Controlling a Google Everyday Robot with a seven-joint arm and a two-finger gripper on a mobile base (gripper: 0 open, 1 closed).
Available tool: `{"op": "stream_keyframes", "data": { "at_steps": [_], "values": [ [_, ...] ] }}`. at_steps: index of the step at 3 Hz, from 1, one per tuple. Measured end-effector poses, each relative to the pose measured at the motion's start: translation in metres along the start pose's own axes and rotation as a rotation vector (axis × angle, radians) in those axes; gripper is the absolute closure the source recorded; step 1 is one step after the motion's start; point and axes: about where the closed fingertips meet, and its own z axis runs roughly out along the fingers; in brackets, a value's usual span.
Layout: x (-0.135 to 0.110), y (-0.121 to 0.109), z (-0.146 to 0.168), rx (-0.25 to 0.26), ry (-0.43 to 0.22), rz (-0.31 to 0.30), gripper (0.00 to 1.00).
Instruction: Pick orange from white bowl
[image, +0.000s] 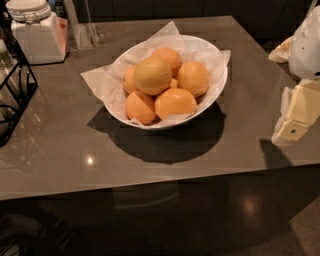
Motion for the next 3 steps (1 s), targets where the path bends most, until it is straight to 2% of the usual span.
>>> {"op": "stream_keyframes", "data": {
  "at_steps": [1, 2, 3],
  "values": [
    [-0.004, -0.003, -0.001, 0.014, -0.014, -0.001, 0.00],
    [-0.036, -0.026, 0.010, -0.012, -0.113, 0.025, 0.00],
    [-0.086, -0.061, 0.023, -0.042, -0.208, 0.033, 0.00]
  ]
}}
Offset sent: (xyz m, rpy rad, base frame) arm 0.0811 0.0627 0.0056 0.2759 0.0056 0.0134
